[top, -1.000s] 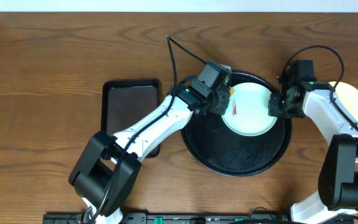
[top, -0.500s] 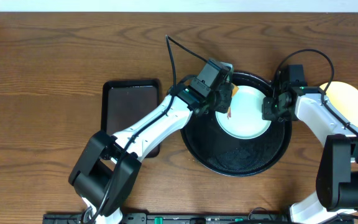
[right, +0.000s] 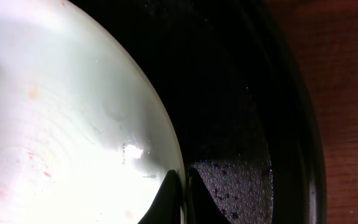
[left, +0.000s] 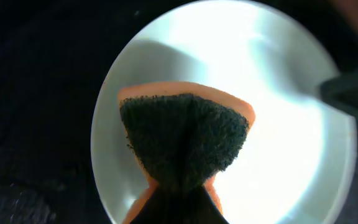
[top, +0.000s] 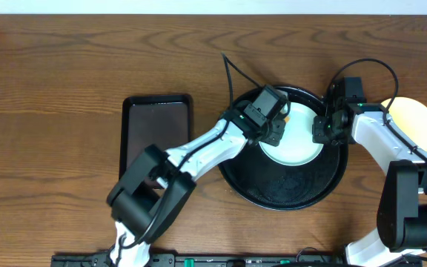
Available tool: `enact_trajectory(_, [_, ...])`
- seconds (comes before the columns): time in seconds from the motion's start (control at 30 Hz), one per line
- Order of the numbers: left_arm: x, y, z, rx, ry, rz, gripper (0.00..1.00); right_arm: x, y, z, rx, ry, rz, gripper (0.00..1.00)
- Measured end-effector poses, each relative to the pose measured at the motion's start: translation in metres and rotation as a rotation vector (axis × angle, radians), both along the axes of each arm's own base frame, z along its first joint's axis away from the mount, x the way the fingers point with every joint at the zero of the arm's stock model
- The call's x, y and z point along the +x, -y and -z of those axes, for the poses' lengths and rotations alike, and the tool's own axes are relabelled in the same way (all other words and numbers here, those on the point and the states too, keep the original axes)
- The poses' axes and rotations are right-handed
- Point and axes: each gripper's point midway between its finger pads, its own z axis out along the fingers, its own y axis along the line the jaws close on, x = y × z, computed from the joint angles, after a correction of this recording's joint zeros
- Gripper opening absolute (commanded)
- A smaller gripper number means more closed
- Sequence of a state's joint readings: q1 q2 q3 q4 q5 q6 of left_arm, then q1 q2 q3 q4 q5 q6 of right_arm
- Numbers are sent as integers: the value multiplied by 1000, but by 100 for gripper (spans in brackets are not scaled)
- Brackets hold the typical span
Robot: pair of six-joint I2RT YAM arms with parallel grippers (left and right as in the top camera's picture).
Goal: Clean dirty plates on tray and stack at the side
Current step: 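Scrub the pale green plate with the sponge in left gripper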
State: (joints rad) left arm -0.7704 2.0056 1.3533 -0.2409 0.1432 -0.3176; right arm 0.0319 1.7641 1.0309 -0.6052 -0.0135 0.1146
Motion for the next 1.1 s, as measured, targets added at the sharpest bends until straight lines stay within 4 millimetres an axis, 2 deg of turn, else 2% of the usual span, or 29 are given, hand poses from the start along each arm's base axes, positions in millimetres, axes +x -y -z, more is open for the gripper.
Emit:
enact_trajectory(0.4, [2, -1, 35, 39, -26, -7, 8, 0, 0, 0, 0, 0, 0, 1])
enact_trajectory(0.7, [4, 1, 39, 41, -30, -7, 9, 0, 0, 0, 0, 0, 0, 1])
enact_trajectory(1.1, [8, 16, 39, -44, -50, 21, 9, 0, 0, 0, 0, -1, 0, 1])
